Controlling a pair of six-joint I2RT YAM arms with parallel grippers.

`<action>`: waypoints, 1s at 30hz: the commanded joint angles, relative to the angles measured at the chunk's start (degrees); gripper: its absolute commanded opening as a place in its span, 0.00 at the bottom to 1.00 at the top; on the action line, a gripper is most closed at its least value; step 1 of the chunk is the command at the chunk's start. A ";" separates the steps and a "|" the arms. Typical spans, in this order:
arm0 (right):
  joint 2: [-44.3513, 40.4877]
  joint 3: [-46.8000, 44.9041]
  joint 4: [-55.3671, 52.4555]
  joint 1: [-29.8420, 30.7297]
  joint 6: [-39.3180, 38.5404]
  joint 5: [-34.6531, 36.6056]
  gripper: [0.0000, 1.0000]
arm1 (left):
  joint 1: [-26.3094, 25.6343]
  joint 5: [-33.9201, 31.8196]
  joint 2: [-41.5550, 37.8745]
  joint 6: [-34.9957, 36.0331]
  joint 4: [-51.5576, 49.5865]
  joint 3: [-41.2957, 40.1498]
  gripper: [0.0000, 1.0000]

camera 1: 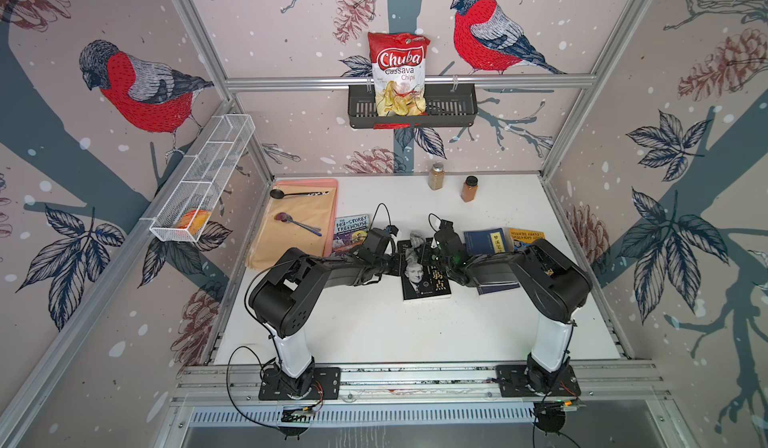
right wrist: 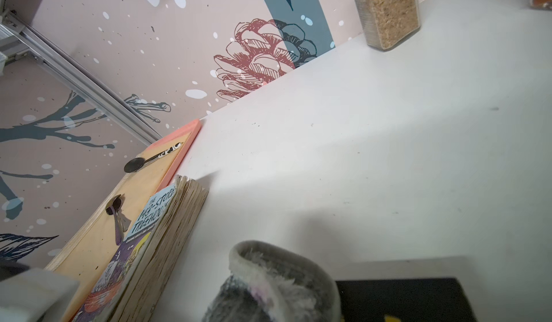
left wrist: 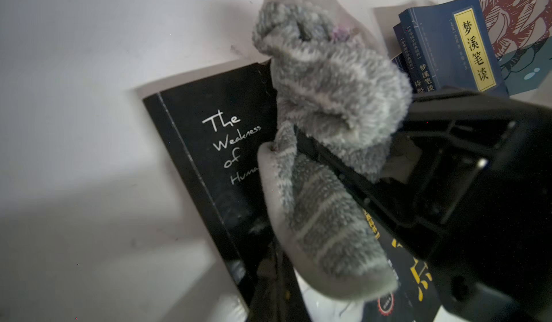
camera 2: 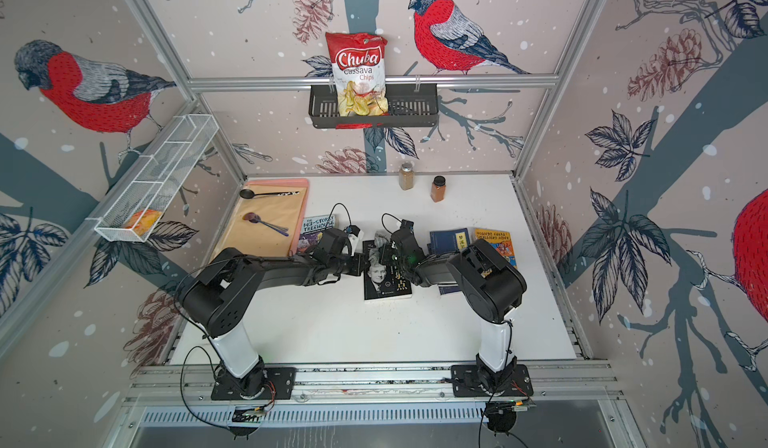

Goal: Wipe the cover of the book
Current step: Wipe the dirt from the cover of the book.

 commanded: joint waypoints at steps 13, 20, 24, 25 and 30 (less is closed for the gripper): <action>-8.77 -16.59 -10.64 10.62 4.92 -2.30 0.10 | 0.01 -1.03 1.93 0.49 -4.68 0.93 0.04; -0.41 -5.91 -11.38 4.42 0.75 -3.15 0.09 | 0.01 -0.61 0.19 1.06 -4.60 -0.14 0.05; 3.99 1.72 -14.94 2.49 -1.48 -2.67 0.09 | 0.01 1.03 0.89 0.67 -3.50 -0.37 0.05; 4.80 2.70 -15.29 2.07 -1.69 -2.63 0.09 | -0.03 0.99 0.91 0.61 -3.49 -0.39 0.05; 7.45 4.67 -14.54 -0.39 -1.83 -4.01 0.09 | 0.01 0.42 -0.04 1.03 -3.91 -0.50 0.05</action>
